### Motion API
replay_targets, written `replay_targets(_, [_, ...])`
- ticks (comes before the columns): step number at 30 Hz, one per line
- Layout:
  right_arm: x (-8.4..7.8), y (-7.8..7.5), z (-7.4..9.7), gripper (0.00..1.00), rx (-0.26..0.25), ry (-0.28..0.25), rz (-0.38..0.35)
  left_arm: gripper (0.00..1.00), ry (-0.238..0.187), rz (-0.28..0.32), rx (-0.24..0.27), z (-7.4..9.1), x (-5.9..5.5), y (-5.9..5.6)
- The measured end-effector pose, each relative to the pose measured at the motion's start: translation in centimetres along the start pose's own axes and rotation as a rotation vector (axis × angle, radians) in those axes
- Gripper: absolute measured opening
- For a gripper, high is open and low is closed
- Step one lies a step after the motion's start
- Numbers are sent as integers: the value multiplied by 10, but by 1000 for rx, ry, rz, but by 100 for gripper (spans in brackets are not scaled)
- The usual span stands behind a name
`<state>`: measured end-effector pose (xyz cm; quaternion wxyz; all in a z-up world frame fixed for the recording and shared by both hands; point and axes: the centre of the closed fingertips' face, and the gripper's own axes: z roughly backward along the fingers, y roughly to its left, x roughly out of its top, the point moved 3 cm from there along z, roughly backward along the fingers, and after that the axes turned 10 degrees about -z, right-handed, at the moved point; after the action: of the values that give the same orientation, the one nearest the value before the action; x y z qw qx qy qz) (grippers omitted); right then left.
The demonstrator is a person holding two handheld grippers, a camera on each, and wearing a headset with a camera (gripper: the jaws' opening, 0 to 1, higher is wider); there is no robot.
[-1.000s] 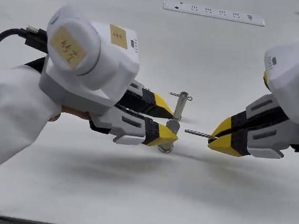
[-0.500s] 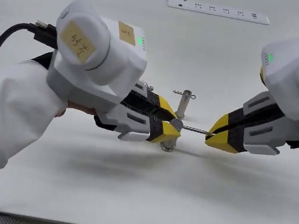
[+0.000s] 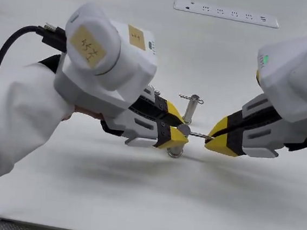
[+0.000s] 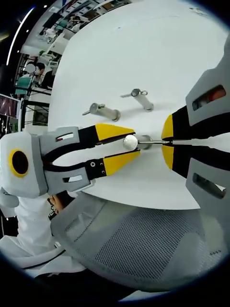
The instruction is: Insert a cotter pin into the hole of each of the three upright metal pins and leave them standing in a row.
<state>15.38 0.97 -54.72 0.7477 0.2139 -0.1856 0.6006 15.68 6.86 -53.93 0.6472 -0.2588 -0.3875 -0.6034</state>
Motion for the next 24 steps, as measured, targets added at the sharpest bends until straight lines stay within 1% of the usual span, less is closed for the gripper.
replay_targets(4, [3, 0, -3, 0, 1, -1, 5, 10, 3, 3, 2, 1, 0, 0])
replay_targets(8, [7, 0, -6, 0, -1, -6, 13, 10, 1, 28, 5, 0, 0, 1])
replay_targets(14, [14, 3, -11, 0, 12, -23, 12, 10, 1, 23, 0, -2, 1, 0])
replay_targets(16, [17, 4, -12, 0, 16, -28, 18, 10, 1, 20, 0, -3, 1, 0])
replay_targets(17, [17, 4, -13, 0, 16, -17, 44, 10, 3, 19, -1, -3, 1, 0])
replay_targets(18, [17, 4, -12, 0, 19, -20, 56, 10, 4, 20, -2, -2, 1, 0])
replay_targets(20, [16, 4, -11, 0, 26, -24, 50, 10, 3, 20, -2, -2, 1, -1])
replay_targets(21, [15, 3, -10, 0, 29, -31, 25, 10, 3, 19, -2, -2, 1, -1])
replay_targets(22, [14, 1, -9, 0, 17, -35, -2, 10, 3, 21, -1, -2, 1, 0])
replay_targets(23, [13, -1, -9, 0, 12, -37, 10, 10, 3, 23, 0, -2, 1, 0])
replay_targets(24, [11, -1, -8, 1, 7, -39, 8, 10, 3, 23, 0, -2, 1, 0])
